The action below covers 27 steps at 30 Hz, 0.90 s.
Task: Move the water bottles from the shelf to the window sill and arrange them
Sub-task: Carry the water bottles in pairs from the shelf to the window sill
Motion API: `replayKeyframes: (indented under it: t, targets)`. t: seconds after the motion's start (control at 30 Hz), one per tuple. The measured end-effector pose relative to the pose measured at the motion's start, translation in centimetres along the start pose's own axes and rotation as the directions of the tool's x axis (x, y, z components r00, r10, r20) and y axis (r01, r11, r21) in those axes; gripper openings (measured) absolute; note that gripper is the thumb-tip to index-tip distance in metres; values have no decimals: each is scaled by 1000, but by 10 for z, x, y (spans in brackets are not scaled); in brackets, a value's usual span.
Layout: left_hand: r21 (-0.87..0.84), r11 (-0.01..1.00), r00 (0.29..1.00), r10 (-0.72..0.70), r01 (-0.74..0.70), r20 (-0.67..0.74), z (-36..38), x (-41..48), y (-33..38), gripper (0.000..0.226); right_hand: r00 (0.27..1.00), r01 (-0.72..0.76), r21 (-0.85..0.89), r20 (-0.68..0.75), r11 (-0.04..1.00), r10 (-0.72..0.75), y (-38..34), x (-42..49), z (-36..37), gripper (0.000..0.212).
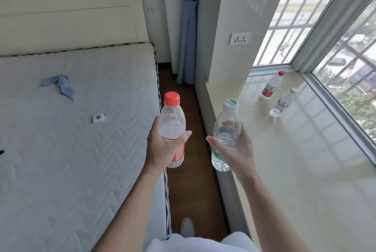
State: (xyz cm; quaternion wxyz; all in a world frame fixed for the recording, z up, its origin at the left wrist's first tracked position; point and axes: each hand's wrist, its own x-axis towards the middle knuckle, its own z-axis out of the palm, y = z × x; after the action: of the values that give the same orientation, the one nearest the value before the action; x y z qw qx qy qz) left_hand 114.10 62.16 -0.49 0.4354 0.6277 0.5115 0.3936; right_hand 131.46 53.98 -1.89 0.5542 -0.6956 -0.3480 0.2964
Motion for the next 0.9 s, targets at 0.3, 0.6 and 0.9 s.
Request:
replayKeyframes:
  t: [0.3, 0.6, 0.9]
  targets:
    - [-2, 1000, 998, -31, 31, 57, 19, 101, -10, 55, 999, -46, -44, -3, 998, 46, 6, 101, 34, 63]
    - [6, 1000, 993, 14, -15, 120, 78, 247, -4, 55, 999, -35, -23, -37, 999, 34, 5, 257, 52, 80]
    - [-59, 998, 957, 51, -36, 287, 171, 389, 35, 60, 988, -8, 47, -155, 999, 16, -18, 408, 17, 67]
